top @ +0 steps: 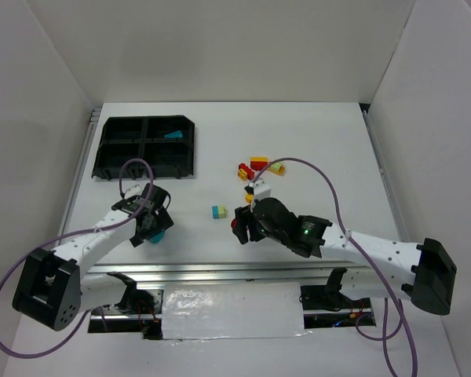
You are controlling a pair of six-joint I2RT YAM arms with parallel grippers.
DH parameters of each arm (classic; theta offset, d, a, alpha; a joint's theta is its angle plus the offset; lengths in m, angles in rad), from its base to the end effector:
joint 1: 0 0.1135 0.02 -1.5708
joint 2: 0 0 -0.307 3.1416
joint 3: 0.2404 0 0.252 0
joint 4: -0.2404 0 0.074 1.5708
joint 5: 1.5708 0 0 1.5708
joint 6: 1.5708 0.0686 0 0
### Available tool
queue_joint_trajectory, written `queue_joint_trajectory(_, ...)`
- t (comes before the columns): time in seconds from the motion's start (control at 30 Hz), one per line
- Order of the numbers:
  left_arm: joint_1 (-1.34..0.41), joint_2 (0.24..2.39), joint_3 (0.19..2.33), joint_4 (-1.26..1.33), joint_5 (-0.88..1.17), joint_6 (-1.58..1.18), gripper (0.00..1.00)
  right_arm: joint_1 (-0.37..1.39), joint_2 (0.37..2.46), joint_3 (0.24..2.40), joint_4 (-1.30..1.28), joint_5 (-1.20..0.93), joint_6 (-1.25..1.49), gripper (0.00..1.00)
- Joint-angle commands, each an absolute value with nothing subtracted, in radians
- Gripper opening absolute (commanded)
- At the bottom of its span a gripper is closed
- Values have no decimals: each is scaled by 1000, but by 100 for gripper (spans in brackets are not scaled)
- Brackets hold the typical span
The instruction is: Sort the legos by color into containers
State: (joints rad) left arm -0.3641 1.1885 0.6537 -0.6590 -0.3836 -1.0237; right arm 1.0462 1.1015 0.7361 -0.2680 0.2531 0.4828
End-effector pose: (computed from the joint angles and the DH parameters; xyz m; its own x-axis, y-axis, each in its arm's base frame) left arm 0.1935 -0.0463 0.1973 -0.6241 -0.6097 -0.4887 -0.6372 0.7591 -0.1334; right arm 0.1373 0.2029 0.2728 -0.6047 -0.1475 -0.7827 -0.5150 0.8220 0.2429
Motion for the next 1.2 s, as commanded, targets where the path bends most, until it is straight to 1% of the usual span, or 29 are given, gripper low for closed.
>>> queue_joint_trajectory(0.0,-359,1206,627,-620,-379,-1065,96,1042,1072,721,-236,242,491,11)
queue_joint_trajectory(0.27,-357,1255,598,-571,-368,-1080,94,1042,1072,718,-239,236,491,11)
queue_joint_trajectory(0.33,-359,1255,592,-552,-362,-1077,91,1043,1074,719,-241,236,489,11)
queue_joint_trajectory(0.47,-359,1264,595,-545,-351,-1068,80,1043,1074,719,-242,236,491,11)
queue_joint_trajectory(0.5,-359,1262,597,-546,-348,-1063,73,1042,1075,719,-244,236,489,11)
queue_joint_trajectory(0.53,-359,1255,600,-549,-345,-1062,69,1039,1074,719,-242,236,489,12)
queue_joint_trajectory(0.57,-357,1249,601,-551,-341,-1062,61,1042,1074,719,-245,238,489,12)
queue_joint_trajectory(0.6,-359,1241,601,-552,-339,-1058,58,1042,1075,719,-247,238,491,12)
queue_joint_trajectory(0.63,-359,1223,601,-552,-336,-1055,53,1042,1074,721,-247,239,491,12)
queue_joint_trajectory(0.67,-359,1212,600,-552,-328,-1054,34,1042,1072,718,-245,239,491,11)
queue_joint_trajectory(0.7,-359,1203,603,-551,-328,-1049,26,1043,1072,716,-242,238,491,11)
queue_joint_trajectory(0.73,-359,1186,606,-548,-325,-1043,12,1042,1074,716,-242,239,492,12)
queue_joint_trajectory(0.77,-359,1181,610,-548,-325,-1042,3,1042,1075,718,-242,236,492,11)
queue_joint_trajectory(0.8,-359,1178,627,-552,-331,-1040,0,1042,1075,716,-241,235,494,11)
queue_joint_trajectory(0.97,-357,1169,716,-575,-371,-1020,0,1042,1069,715,-239,241,499,12)
queue_joint_trajectory(1.17,-333,1235,1001,-543,-449,-959,0,1029,1077,726,-259,290,528,11)
